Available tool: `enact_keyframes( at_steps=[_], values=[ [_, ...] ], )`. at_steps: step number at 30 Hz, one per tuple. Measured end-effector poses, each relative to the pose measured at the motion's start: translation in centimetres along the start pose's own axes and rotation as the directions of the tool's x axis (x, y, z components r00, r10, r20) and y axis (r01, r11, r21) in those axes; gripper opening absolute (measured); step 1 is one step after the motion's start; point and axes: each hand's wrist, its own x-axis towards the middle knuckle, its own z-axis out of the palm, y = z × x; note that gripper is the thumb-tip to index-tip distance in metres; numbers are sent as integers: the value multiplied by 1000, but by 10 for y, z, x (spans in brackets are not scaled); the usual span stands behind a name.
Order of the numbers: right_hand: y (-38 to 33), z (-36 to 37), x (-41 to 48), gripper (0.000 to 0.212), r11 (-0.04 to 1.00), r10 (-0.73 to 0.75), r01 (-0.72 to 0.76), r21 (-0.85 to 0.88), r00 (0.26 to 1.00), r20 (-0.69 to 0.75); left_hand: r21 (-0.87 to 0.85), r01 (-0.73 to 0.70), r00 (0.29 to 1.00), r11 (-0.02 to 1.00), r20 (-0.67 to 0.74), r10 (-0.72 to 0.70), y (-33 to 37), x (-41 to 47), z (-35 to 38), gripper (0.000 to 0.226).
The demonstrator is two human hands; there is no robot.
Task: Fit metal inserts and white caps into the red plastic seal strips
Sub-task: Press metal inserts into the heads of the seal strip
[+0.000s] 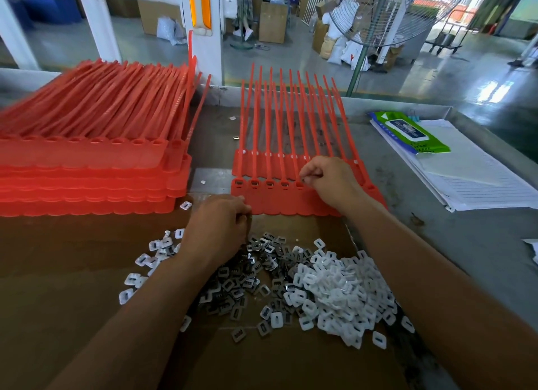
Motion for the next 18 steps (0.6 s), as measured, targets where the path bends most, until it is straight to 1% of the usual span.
enact_keyframes(
  at_steps=[7, 9, 12, 15, 16, 18],
  values=[
    [-1, 1, 8, 18, 999, 32, -28, -34, 992, 118, 4, -12, 1000, 1000, -8, 12, 0, 0, 0, 25],
    [-1, 1, 8, 19, 998, 38, -32, -48, 991, 130, 2, -11, 1000, 1000, -5, 11, 1, 0, 0, 26],
    [-1, 2, 10, 18, 997, 61, -56, -44, 990, 126, 2, -10, 1000, 1000, -4, 10, 1, 0, -1, 26],
    [-1, 5, 12, 15, 996, 92, -91, -16, 992, 84, 0, -9, 1000, 1000, -8, 9, 2, -1, -1, 26],
    [-1, 5, 13, 16, 995, 104, -104, -8, 992, 71, -1, -10, 1000, 1000, -11, 10, 2, -1, -1, 26],
    [-1, 5, 14, 27, 992, 124, -124, -7, 991, 52, 3, -14, 1000, 1000, -13, 14, 2, 0, -1, 25]
  ],
)
